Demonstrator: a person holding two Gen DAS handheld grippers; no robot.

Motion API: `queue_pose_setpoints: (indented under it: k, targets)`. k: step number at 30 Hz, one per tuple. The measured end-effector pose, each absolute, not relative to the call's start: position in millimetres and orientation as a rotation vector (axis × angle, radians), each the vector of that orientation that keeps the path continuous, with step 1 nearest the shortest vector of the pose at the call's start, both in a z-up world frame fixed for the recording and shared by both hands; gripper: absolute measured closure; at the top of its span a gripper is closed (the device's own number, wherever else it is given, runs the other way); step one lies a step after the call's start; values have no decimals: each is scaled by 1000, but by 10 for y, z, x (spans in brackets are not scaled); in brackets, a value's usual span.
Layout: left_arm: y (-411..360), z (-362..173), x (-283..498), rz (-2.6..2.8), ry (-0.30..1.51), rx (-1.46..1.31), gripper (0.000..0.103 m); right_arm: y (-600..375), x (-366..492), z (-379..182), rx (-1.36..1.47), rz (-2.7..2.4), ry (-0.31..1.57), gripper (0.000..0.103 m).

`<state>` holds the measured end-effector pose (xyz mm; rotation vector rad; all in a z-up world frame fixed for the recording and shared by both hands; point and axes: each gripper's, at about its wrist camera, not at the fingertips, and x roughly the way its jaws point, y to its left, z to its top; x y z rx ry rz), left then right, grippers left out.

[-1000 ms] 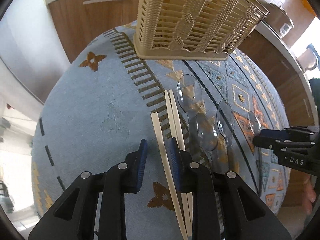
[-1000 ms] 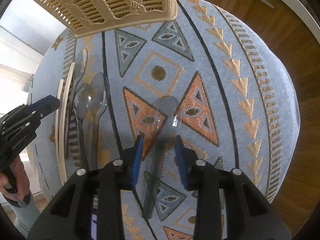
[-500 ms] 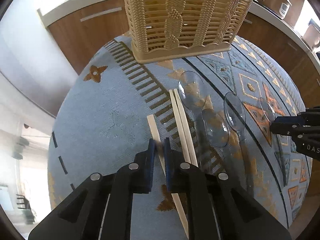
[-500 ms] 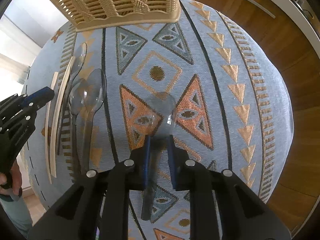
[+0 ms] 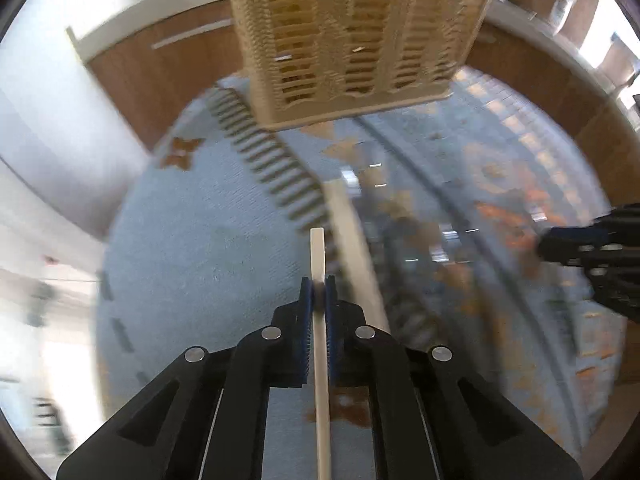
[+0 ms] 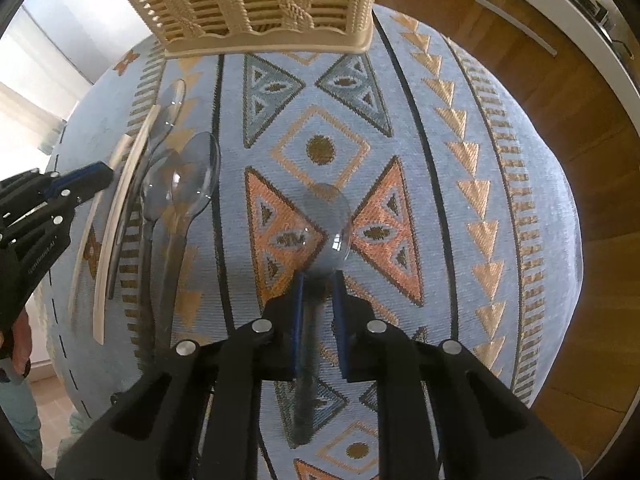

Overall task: Organize utensils
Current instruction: 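Lift the chopstick with left gripper while right gripper carries the clear spoon to the basket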

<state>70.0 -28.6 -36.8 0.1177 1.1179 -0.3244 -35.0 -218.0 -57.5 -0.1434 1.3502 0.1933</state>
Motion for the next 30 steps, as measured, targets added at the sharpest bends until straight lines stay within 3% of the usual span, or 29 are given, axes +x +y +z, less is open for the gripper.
queue_pose_setpoints:
  k: [4,15,30]
  targets:
    - [-192,-313,624,-368,1051,12,100,-2207,-438,-428,-143,208,1291,103]
    - [-208,94,426,-389,853,-18,100,-2441,-510,-220,2,291,1200,103]
    - [-318,1319,268,-441,469,-38,100,-2507,-574,723,136,401,769,103]
